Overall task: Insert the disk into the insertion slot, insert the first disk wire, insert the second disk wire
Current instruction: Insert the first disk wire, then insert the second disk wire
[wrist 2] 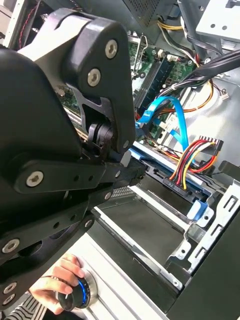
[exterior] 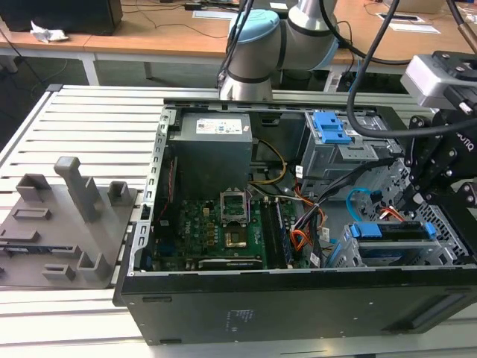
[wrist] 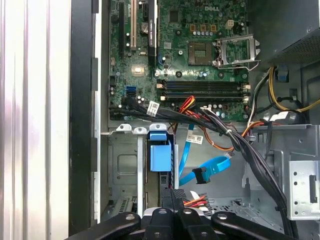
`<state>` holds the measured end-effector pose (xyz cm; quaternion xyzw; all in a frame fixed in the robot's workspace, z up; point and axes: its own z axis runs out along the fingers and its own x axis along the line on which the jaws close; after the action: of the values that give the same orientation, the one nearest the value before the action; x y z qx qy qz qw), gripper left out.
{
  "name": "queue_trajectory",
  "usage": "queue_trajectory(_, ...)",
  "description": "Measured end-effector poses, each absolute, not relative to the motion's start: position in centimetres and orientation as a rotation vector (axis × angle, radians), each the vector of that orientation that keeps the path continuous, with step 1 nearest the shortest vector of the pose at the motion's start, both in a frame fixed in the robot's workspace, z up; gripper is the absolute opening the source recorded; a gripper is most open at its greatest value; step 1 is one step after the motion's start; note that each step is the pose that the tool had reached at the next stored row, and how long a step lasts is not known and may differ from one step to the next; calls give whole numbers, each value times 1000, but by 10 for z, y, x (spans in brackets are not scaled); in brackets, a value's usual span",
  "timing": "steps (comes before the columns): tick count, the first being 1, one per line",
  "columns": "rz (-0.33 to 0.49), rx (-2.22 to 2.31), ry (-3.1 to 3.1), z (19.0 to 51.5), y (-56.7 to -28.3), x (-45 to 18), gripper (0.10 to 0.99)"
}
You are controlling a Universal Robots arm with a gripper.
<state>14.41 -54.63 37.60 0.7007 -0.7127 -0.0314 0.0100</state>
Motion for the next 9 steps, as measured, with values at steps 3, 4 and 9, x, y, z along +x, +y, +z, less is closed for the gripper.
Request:
queue_trajectory(3, -98, 2187, -2225, 376, -546, 144, 106)
queue_trajectory(4, -98, 2187, -2225, 376, -546, 144, 106)
queue_trajectory(9, -98, 2187, -2225, 376, -546, 144, 106)
